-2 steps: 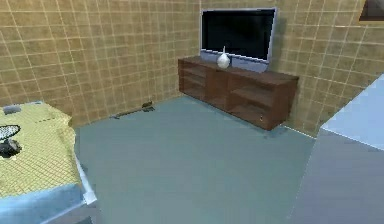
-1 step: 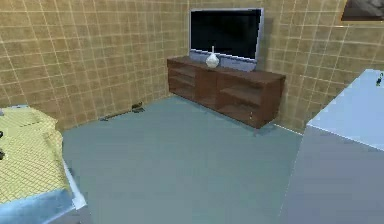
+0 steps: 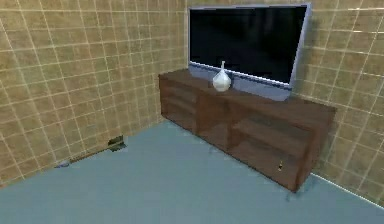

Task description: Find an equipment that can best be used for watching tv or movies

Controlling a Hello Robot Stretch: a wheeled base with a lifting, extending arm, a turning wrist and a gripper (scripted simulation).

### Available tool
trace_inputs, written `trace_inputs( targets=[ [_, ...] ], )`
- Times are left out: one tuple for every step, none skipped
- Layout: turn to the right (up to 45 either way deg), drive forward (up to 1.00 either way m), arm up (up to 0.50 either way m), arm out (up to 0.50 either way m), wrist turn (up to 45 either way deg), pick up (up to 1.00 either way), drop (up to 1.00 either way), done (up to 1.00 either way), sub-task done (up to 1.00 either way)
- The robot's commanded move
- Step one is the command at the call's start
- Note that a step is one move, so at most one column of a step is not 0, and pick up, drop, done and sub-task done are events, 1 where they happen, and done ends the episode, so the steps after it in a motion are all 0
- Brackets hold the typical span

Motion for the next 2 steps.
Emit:
trace_inputs(
  targets=[
    [27.0, 0.00, 0.00, 0.00, 0.0, 0.00, 0.00, 0.00, 0.00],
    [0.0, 0.05, 0.00, 0.00, 0.0, 0.00, 0.00, 0.00, 0.00]
  ],
)
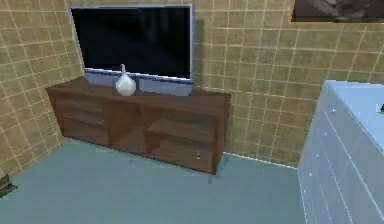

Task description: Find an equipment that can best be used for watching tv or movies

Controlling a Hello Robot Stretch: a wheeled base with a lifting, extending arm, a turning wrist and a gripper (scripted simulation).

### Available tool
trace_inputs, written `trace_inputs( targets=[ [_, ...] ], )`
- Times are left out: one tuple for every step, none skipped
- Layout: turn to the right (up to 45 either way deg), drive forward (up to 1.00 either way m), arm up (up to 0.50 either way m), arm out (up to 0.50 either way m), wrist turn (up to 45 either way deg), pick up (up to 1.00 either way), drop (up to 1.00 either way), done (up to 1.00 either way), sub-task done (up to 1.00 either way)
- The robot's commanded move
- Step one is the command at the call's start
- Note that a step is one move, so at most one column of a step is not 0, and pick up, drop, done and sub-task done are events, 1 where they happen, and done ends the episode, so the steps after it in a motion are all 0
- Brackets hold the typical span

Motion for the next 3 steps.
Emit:
trace_inputs(
  targets=[
    [0.0, 0.95, 0.00, 0.00, 0.0, 0.00, 0.00, 0.00, 0.00],
    [-27.0, 0.00, 0.00, 0.00, 0.0, 0.00, 0.00, 0.00, 0.00],
    [0.0, 0.00, 0.00, 0.00, 0.0, 0.00, 0.00, 1.00, 0.00]
  ],
)
